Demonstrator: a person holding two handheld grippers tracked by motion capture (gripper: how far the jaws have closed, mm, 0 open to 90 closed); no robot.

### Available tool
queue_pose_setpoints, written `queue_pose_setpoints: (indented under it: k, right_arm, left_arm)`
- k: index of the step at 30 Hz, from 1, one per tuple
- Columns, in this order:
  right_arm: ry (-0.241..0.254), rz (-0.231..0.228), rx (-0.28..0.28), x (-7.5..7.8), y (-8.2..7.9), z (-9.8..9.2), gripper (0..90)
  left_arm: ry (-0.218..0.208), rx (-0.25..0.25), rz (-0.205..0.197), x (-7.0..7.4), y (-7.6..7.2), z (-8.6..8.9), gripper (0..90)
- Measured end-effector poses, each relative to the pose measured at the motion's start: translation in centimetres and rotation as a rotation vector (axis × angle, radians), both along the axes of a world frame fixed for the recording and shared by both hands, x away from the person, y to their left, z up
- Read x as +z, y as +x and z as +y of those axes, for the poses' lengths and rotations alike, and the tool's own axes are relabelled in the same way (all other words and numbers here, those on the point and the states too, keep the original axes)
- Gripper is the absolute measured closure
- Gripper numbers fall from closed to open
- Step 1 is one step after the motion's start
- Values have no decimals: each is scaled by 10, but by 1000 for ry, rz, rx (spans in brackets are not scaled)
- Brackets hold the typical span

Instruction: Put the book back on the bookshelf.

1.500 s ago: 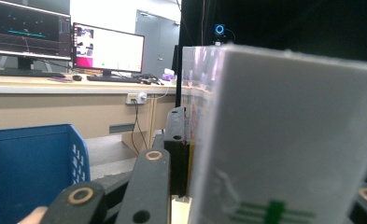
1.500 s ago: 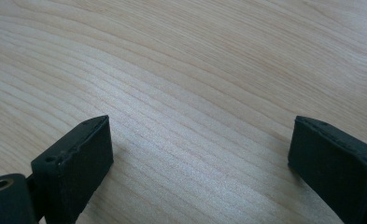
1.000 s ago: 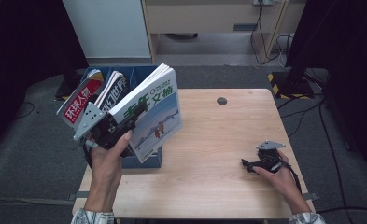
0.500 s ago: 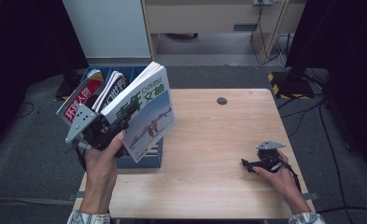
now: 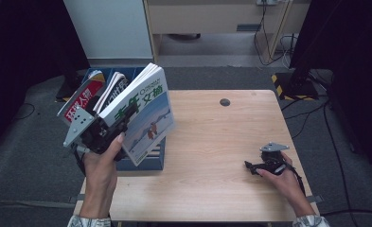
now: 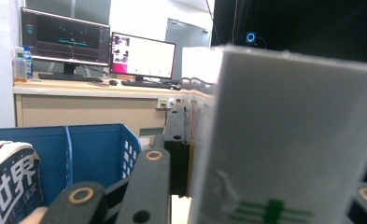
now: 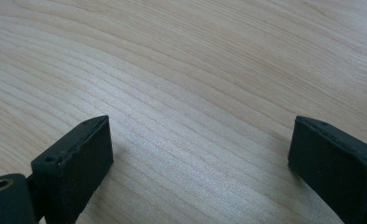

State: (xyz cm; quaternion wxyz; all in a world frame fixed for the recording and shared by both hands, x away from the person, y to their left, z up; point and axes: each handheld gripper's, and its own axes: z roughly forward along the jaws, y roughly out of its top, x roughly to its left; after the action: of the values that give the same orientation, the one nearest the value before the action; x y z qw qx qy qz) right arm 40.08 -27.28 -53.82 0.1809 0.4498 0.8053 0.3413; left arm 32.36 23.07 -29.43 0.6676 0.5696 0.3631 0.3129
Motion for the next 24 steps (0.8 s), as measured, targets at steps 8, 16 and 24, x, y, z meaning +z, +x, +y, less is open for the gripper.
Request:
queue_pose_setpoints:
  k: [8, 16, 24]
  right_arm:
    - [0, 0, 0, 0, 0, 0, 68]
    - [-1, -3, 1, 0, 0, 0, 68]
    - [-1, -4, 0, 0, 1, 0, 68]
  left_arm:
    - [-24, 11, 1, 1, -7, 10, 731]
    - [-42, 29, 6, -1, -10, 21, 731]
    - [-43, 60, 6, 1, -14, 30, 730]
